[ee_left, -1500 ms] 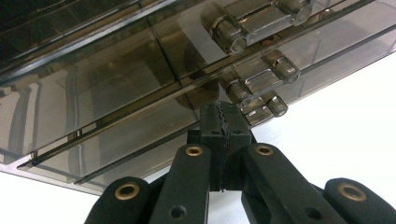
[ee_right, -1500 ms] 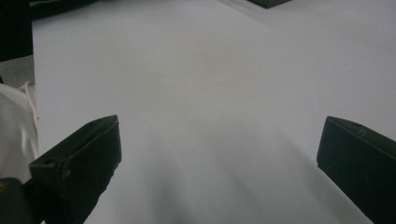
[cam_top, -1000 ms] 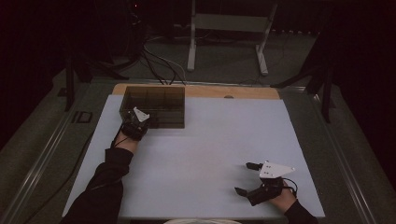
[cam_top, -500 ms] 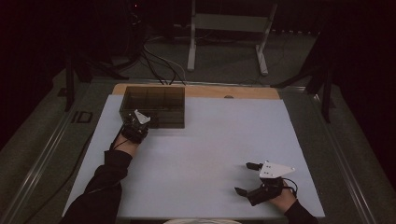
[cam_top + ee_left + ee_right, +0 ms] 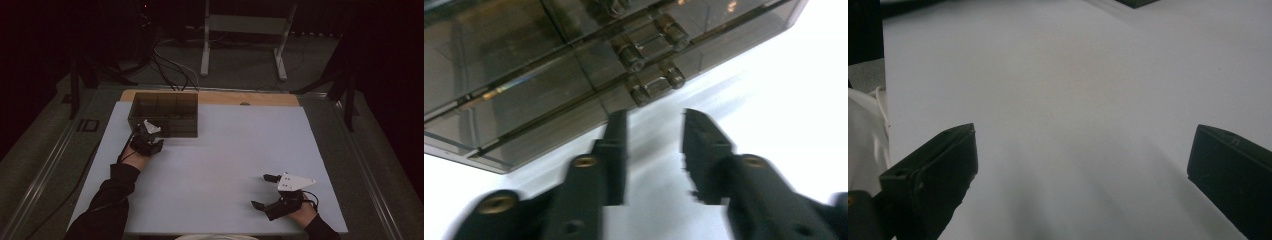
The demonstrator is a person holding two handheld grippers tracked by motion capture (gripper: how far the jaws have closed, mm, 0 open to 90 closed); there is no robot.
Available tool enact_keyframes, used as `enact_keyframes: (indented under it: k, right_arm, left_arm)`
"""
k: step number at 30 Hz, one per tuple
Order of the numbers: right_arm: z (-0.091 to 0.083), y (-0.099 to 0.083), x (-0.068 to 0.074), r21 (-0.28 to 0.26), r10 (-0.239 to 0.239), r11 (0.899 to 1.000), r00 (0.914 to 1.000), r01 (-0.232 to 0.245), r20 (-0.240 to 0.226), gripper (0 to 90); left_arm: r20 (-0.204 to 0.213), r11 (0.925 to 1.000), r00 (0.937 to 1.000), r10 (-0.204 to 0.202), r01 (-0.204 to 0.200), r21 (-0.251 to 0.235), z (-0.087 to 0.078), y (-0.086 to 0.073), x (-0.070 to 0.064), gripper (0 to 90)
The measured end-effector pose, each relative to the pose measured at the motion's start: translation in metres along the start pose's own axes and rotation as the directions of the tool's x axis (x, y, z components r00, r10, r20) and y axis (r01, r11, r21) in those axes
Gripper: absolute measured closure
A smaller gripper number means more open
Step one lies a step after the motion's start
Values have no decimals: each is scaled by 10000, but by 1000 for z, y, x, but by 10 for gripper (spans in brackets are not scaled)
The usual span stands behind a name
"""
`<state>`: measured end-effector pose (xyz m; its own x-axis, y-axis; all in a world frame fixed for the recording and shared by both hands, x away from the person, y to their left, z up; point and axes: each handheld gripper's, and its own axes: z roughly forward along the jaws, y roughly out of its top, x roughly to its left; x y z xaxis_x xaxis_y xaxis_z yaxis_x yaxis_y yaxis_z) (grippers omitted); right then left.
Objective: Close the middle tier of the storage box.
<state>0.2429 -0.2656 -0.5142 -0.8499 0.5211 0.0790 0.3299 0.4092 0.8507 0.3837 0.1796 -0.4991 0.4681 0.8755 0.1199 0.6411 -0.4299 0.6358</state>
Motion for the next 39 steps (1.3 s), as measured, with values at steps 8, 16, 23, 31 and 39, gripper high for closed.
enact_keyframes:
  k: [8, 16, 23, 31, 39]
  right_arm:
    - [1, 0, 0, 22, -21, 10000, 10000, 21, -14, 0]
    - [0, 0, 0, 18, -34, 10000, 10000, 34, -28, 0]
    - [0, 0, 0, -10, 3, 10000, 10000, -3, -31, 0]
    - [-1, -2, -3, -14, 73, 10000, 10000, -73, -4, 0]
    - [-2, -2, -3, -53, 110, 9999, 9999, -110, -20, 0]
  left_arm:
    - [129, 9992, 9998, -155, 150, 368, 3, 2, -3, 348]
    - [-90, 9982, 9996, -272, 276, 540, 4, 6, -6, 100]
    - [576, 9997, 9982, -141, 130, 188, 0, 6, -8, 22]
    - [1418, 9990, 9889, 436, -420, -145, -5, 11, -13, 7]
    - [2494, 9982, 9672, 490, -388, -456, -11, 19, -19, 8]
